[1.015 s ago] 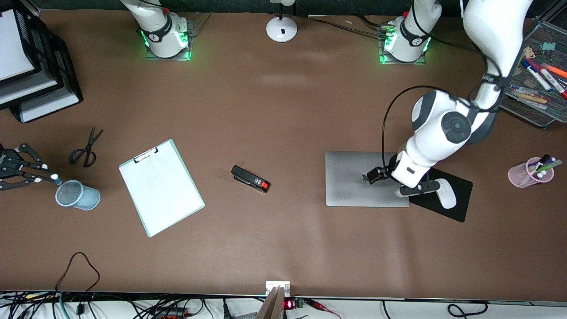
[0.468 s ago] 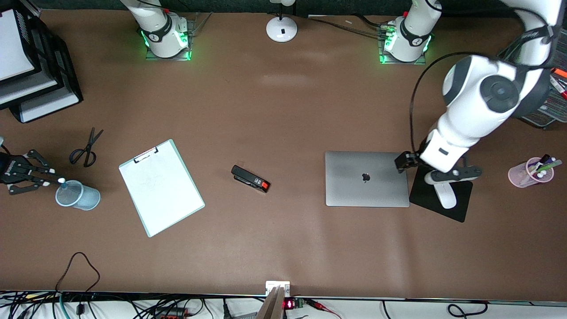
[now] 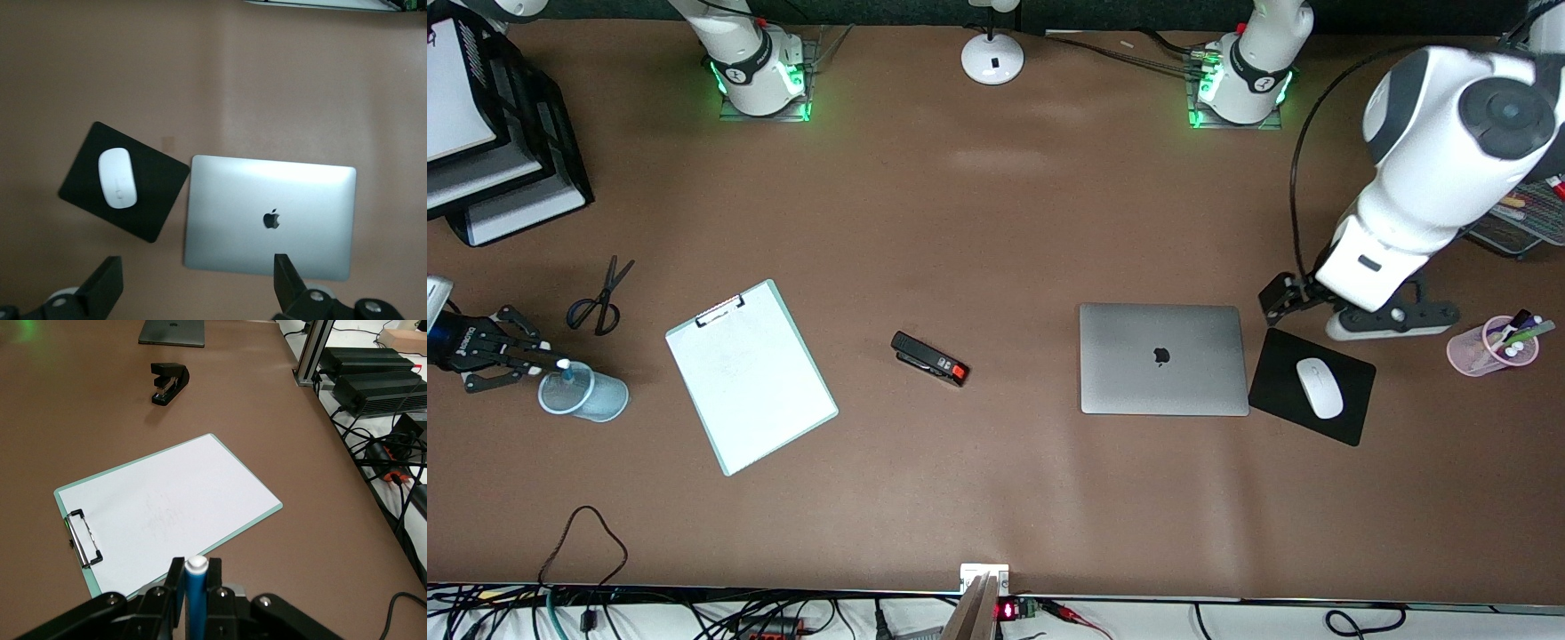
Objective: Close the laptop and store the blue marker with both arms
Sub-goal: 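Raise the left gripper off the closed laptop and draw it back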
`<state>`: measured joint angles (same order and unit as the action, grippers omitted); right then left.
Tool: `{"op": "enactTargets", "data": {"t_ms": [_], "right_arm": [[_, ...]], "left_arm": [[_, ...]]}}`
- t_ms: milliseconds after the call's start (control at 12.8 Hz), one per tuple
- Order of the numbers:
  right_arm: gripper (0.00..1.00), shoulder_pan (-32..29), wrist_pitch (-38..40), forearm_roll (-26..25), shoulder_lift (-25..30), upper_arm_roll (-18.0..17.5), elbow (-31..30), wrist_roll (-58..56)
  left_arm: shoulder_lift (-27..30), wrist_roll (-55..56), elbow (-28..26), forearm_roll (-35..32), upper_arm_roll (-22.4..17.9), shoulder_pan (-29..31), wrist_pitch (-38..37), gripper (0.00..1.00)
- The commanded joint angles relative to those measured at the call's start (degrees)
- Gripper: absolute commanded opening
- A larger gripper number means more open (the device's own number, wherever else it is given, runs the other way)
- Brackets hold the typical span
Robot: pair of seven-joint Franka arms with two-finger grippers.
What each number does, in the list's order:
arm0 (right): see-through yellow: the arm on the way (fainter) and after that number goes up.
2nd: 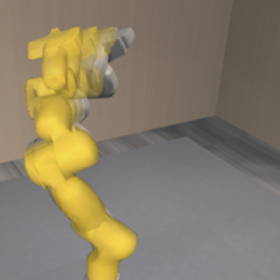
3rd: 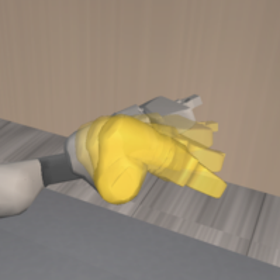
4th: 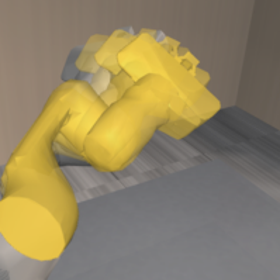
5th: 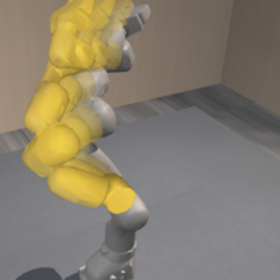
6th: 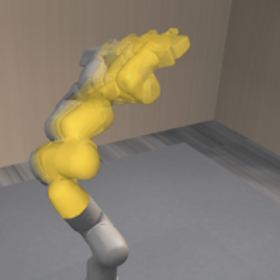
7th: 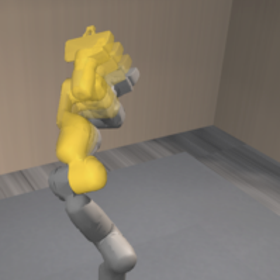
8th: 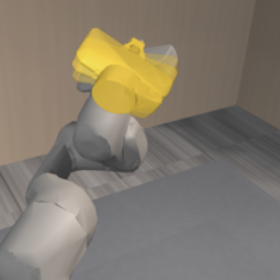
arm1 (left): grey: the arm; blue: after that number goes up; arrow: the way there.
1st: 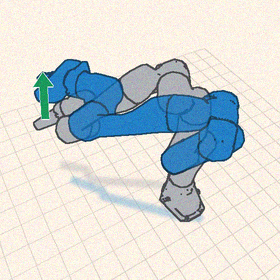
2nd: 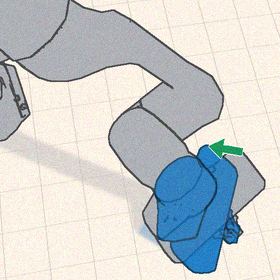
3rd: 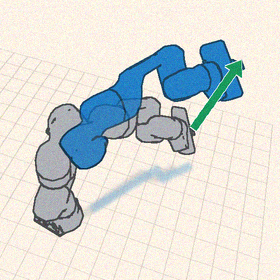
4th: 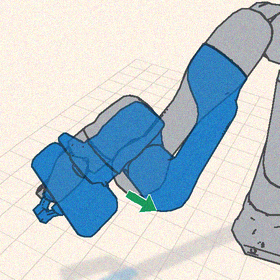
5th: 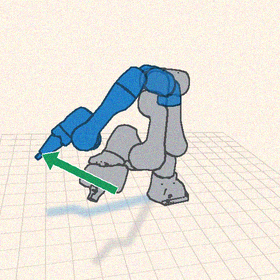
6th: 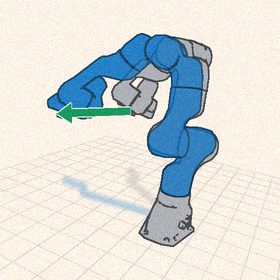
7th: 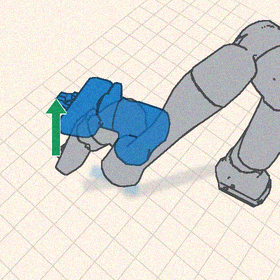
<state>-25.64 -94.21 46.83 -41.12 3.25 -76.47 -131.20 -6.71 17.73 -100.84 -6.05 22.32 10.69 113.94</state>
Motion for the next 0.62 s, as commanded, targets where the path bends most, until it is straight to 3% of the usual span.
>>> {"op": "enactTargets", "data": {"t_ms": [0, 156, 546], "right_arm": [[0.03, -1.07, 0.78, 3.08, -2.20, -0.87, 3.51, -1.51], [0.03, -0.99, -0.26, 3.70, -4.40, -0.96, 6.23, -6.40], [0.04, -1.69, -0.27, 4.32, -5.37, -0.96, 6.24, -8.54]], "left_arm": [[3.18, -6.89, 0.03, -0.89, 0.18, 2.04, -3.62, 1.00], [4.59, -9.90, 0.03, -0.81, 0.18, 3.01, -5.82, 1.00], [9.34, -11.58, 0.03, -0.01, 0.26, 3.37, -12.67, 1.00]]}}
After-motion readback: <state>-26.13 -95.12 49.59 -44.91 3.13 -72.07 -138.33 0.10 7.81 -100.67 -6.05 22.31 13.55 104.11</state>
